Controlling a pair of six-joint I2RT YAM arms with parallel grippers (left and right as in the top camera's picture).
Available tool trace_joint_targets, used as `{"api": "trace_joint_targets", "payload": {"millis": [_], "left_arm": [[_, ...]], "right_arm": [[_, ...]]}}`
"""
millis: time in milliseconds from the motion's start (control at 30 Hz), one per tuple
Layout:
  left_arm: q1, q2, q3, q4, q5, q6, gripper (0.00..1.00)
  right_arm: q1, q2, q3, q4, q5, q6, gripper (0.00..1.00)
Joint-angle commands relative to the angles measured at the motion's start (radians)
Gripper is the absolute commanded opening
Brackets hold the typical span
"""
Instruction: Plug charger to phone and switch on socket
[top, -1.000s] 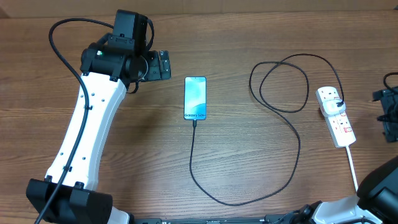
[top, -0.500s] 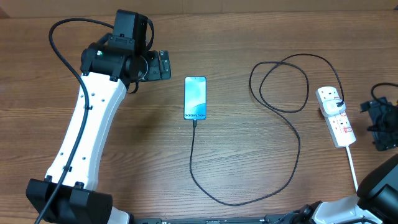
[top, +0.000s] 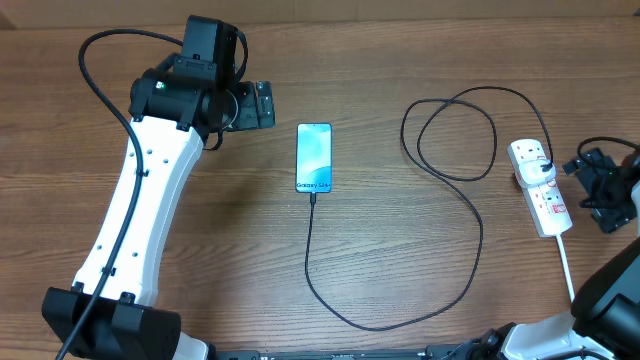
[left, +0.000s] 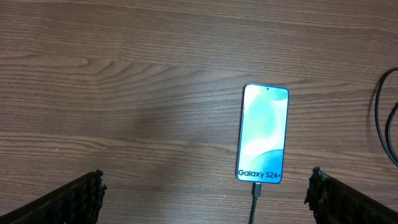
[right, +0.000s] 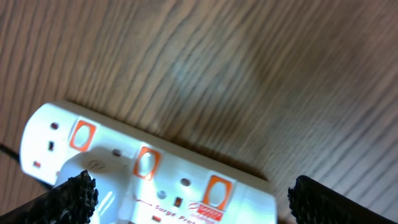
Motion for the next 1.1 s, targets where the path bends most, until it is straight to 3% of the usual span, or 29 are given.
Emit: {"api": "trace_joint_targets", "payload": {"millis": [0,133,700,1067], "left_arm": [[0.0,0.008,0.003,0.0,-0.013,-0.01,0.99],[0.0,0.008,0.003,0.0,-0.013,-0.01,1.0],[0.0,0.008,0.003,0.0,-0.013,-0.01,1.0],[0.0,0.008,0.003,0.0,-0.013,-0.01,0.99]], "right_arm": [[0.005,0.009,-0.004,0.004,-0.001,-0.007,1.0],[0.004,0.019,-0.004,0.001,0.085,0.03,1.0],[0.006,0.067,-0.005,-0.013,0.054,-0.027,1.0],[0.006,0.067,-0.083,0.095,0.019,-0.026,1.0]]}}
